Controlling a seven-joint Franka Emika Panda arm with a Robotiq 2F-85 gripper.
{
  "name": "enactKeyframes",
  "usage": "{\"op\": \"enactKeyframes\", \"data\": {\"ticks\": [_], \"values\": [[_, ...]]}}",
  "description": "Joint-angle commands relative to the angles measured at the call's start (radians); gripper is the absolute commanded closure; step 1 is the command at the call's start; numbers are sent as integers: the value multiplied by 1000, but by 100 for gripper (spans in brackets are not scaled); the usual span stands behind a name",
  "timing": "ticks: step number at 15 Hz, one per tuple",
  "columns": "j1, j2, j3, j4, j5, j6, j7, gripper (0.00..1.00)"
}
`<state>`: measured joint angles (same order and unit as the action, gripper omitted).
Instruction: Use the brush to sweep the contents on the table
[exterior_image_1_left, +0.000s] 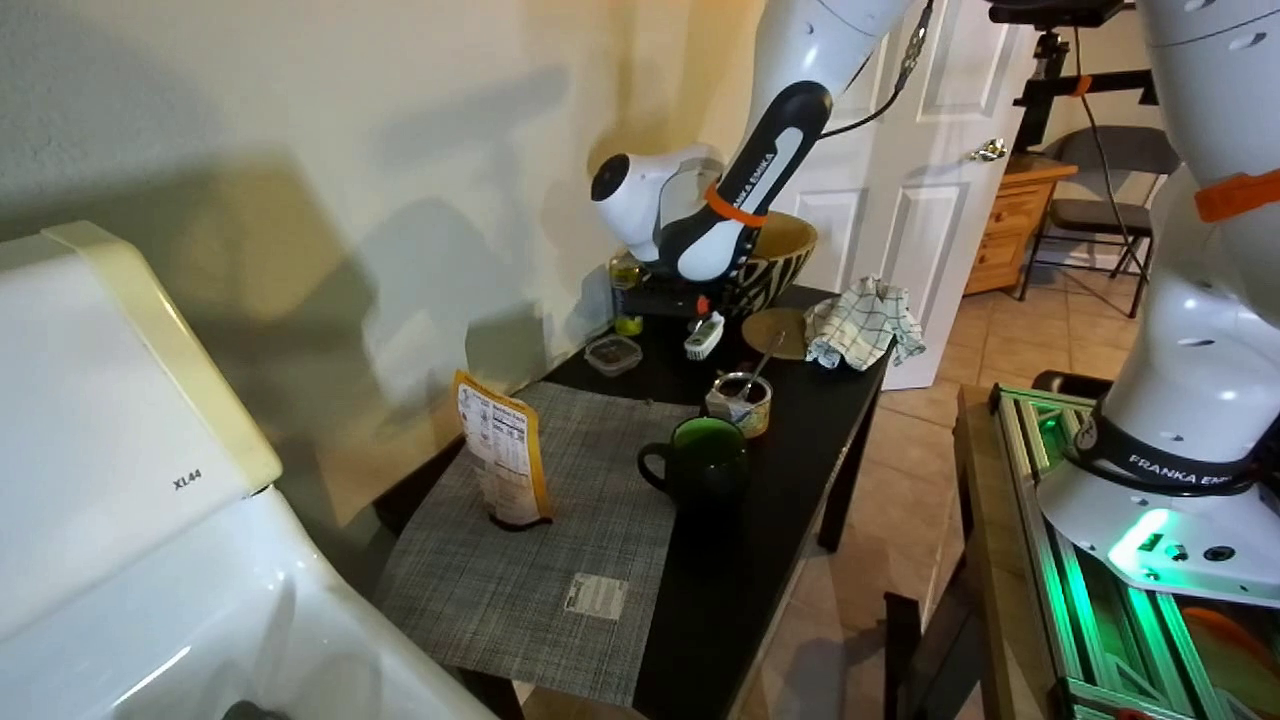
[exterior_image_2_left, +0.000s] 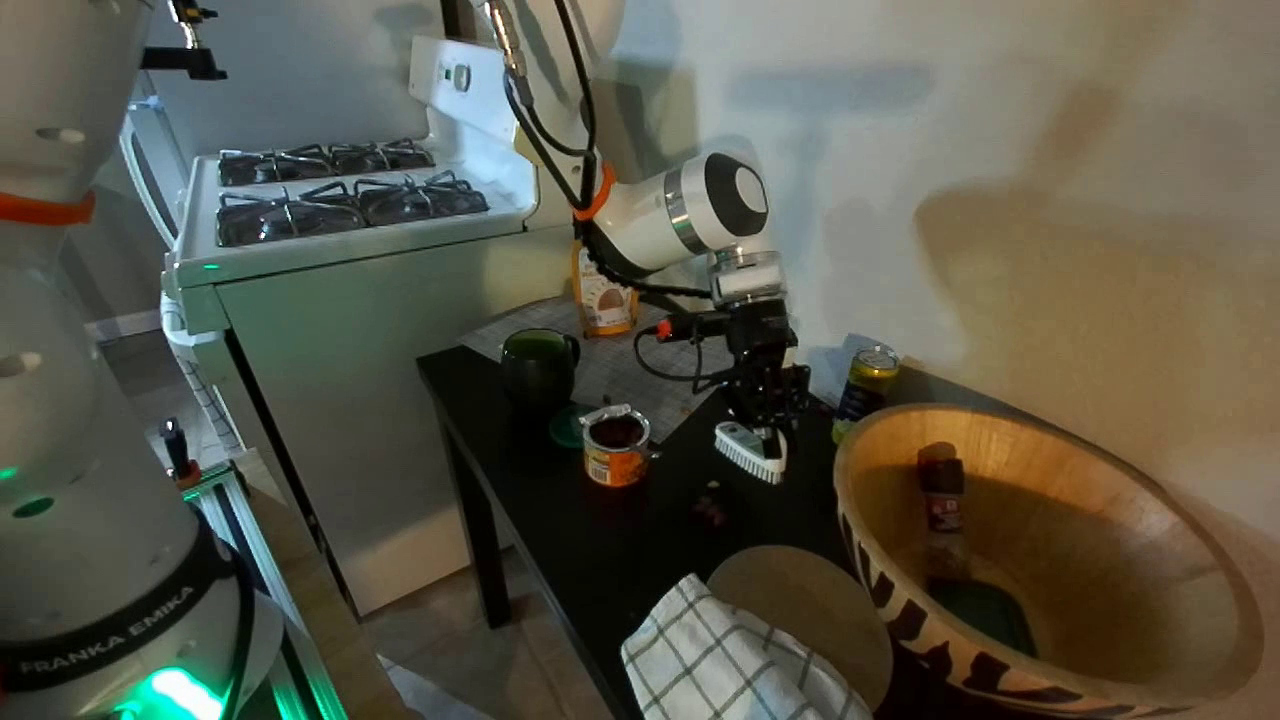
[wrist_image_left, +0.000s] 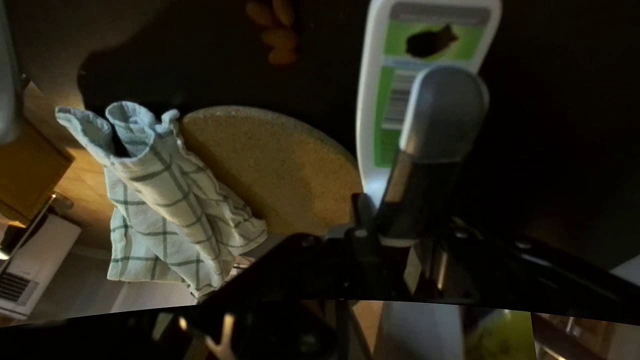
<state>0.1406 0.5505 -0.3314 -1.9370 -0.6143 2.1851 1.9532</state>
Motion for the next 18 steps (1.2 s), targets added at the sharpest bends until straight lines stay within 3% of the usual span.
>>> {"op": "enactKeyframes", "data": {"ticks": [1, 3, 4, 11, 18], "values": [[-28, 9, 41, 10, -16, -9, 11, 76], [-31, 11, 44, 11, -15, -9, 10, 76], [-31, 18, 42, 11, -24, -5, 15, 94], [-64, 61, 76, -12, -11, 202, -28, 94], [-49, 44, 43, -74, -70, 202, -106, 94]]}}
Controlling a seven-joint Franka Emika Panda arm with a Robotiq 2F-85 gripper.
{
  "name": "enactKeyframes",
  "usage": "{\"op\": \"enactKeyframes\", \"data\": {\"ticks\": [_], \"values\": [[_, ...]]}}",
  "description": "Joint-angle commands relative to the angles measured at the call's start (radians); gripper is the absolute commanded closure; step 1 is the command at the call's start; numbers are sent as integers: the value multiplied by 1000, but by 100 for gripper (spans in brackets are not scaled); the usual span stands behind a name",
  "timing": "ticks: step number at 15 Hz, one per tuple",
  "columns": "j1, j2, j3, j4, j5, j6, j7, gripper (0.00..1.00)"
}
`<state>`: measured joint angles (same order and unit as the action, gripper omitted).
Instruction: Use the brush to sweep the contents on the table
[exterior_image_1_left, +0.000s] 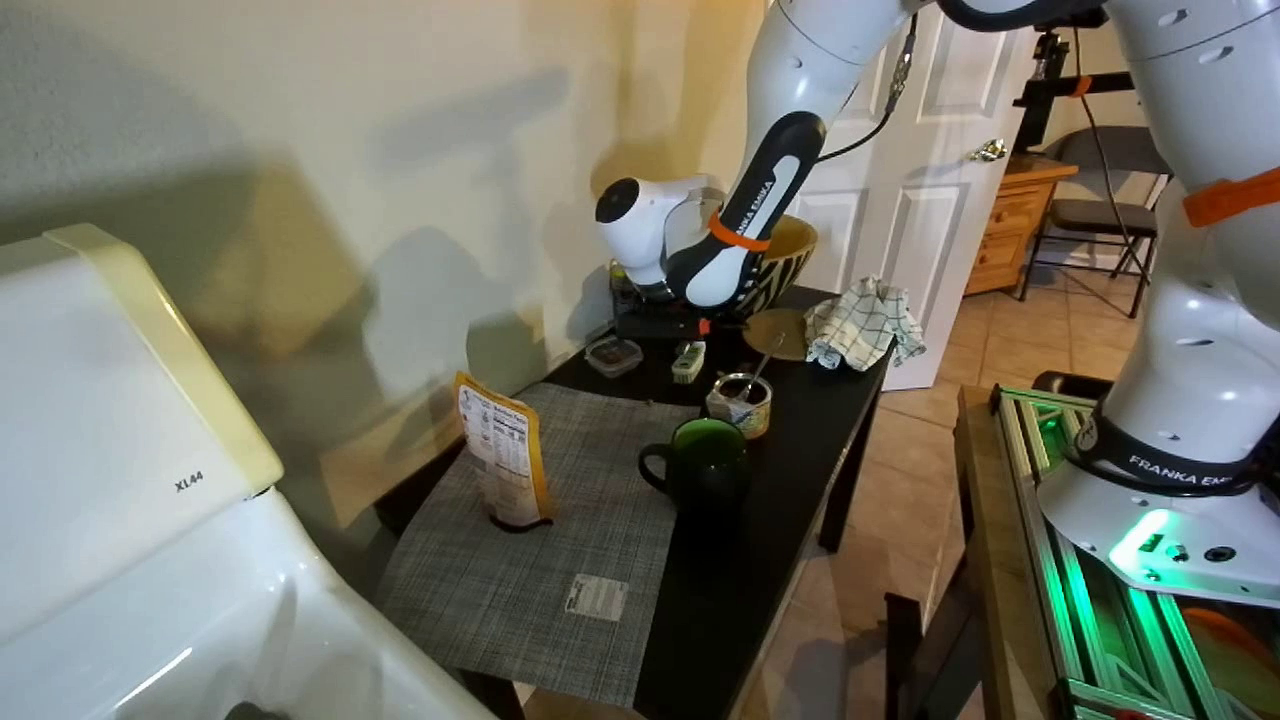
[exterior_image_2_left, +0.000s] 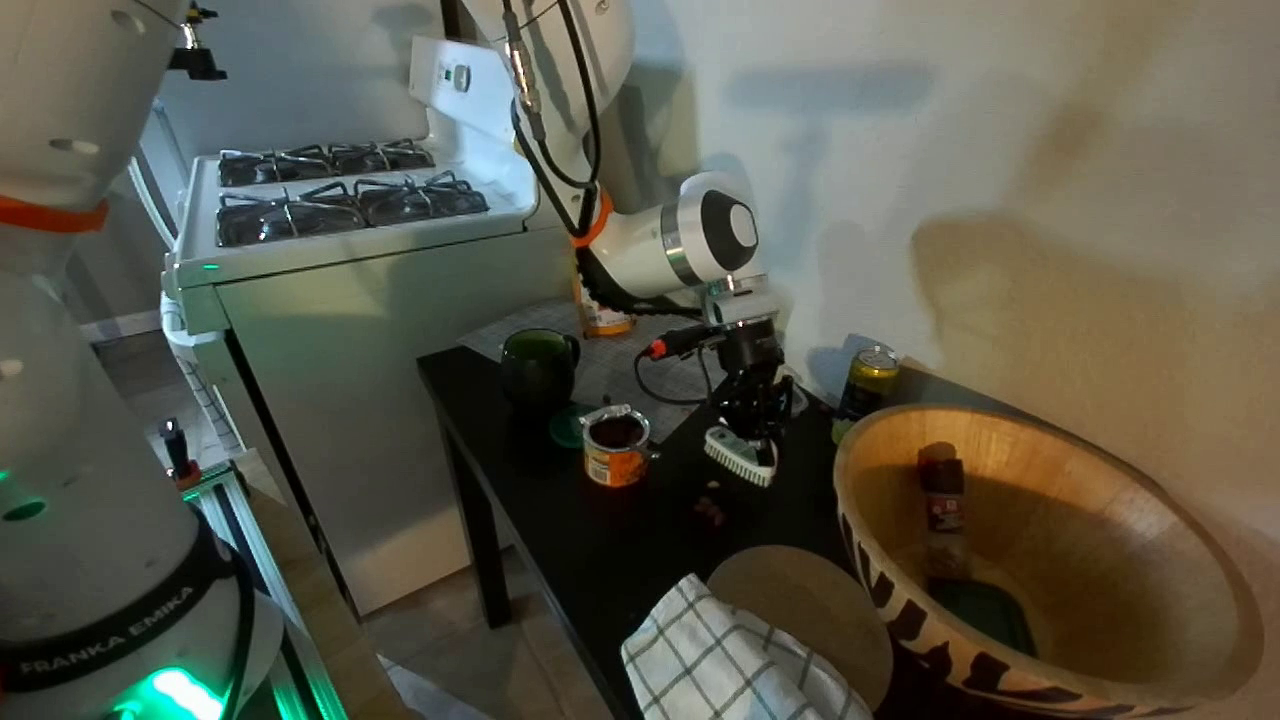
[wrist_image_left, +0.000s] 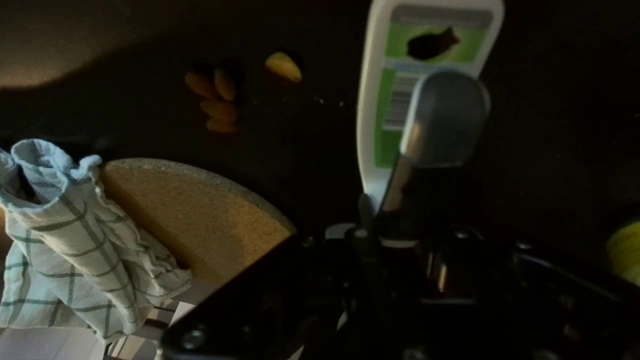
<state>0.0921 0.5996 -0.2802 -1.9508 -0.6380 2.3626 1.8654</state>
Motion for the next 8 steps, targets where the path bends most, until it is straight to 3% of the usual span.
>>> {"op": "enactKeyframes", "data": {"ticks": [1, 8], "values": [[6, -11, -14, -74, -66, 12, -22, 94], [15, -36, 0, -146, -218, -45, -4, 94]]}}
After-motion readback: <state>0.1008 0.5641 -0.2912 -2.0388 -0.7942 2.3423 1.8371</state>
